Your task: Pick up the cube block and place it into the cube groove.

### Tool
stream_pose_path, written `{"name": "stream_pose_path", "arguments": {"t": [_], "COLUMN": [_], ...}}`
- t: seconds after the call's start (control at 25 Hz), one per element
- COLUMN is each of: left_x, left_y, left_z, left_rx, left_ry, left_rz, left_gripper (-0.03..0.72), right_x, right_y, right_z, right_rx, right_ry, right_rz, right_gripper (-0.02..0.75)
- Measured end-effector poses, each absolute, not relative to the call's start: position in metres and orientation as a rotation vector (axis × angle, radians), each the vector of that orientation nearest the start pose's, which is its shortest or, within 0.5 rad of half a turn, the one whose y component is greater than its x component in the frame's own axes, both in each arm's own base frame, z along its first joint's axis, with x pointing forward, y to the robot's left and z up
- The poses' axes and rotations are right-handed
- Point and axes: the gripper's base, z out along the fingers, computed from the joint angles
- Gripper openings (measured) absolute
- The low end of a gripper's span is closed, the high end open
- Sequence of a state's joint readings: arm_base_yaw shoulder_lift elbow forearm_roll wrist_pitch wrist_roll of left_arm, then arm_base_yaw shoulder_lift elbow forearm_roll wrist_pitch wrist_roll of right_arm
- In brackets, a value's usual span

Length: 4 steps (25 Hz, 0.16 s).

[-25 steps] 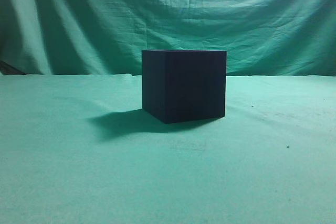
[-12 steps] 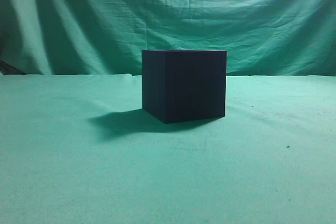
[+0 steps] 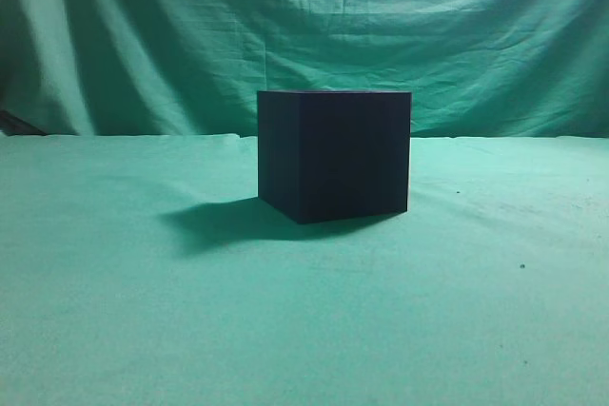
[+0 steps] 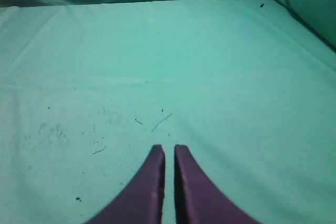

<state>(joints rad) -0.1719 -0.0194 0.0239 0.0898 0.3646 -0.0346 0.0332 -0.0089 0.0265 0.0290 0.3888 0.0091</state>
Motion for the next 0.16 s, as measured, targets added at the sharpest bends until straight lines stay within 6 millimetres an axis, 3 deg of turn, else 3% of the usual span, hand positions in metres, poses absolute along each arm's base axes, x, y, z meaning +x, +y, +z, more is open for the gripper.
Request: {"name": "stream_pose_path", "arguments": {"t": [0.16], "left_x": [0.0521], "left_y": [-0.0061], "left_z": [0.1735], "left_rx": [0.182], "left_ry": [1.843], "left_rz": [-0.056], "left_gripper": [0.000], "right_x": [0.0522], "right_y": [0.0027], "right_z": [0.1698], "right_rx": [-0.005], "right_ry": [1.890], "right_rz": [0.058], "right_gripper": [0.000]}}
